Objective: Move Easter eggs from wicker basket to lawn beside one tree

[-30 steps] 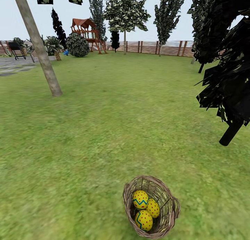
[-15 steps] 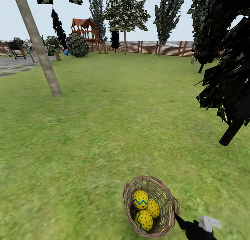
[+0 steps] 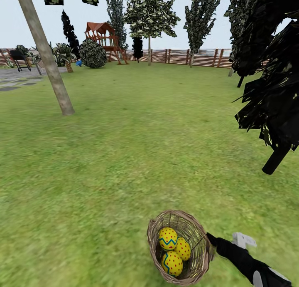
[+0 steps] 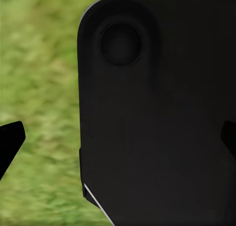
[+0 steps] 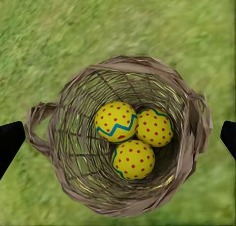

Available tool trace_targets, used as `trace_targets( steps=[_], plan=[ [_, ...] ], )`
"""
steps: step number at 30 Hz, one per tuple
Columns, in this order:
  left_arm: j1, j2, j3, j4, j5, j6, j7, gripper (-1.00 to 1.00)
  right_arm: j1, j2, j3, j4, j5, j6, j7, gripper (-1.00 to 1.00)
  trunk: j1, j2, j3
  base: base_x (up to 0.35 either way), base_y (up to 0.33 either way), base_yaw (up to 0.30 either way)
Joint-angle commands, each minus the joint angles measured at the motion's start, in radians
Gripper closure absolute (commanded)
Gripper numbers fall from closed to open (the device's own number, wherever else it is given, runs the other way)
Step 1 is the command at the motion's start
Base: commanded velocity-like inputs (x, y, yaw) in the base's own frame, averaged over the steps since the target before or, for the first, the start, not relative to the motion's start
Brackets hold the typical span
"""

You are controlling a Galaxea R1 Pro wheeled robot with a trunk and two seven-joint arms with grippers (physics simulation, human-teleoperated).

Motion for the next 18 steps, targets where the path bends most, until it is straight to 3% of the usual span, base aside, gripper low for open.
trace_targets(
  steps=[1, 7, 12, 18],
  plan=[
    [0.000, 0.000, -0.001, -0.001, 0.000, -0.002, 0.004, -1.00, -0.016, 0.001, 0.006, -0.001, 0.000, 0.020, -0.009, -1.00, 0.000, 0.000, -0.001, 0.000, 0.000, 0.000],
    [0.000, -0.001, -0.003, -0.012, -0.001, -0.003, 0.006, -1.00, -0.101, 0.001, 0.082, 0.004, -0.001, 0.070, -0.115, -1.00, 0.000, 0.000, -0.001, 0.000, 0.000, 0.000],
    [0.000, -0.001, -0.003, -0.032, -0.003, -0.003, 0.027, -1.00, -0.179, 0.001, 0.145, 0.044, -0.004, 0.180, -0.215, -1.00, 0.000, 0.000, -0.001, 0.000, 0.000, 0.000],
    [0.000, -0.001, -0.003, -0.037, -0.003, -0.004, 0.033, -1.00, -0.206, 0.000, 0.175, 0.083, -0.003, 0.233, -0.254, -1.00, 0.000, 0.000, -0.001, 0.000, 0.000, 0.000]
  ],
)
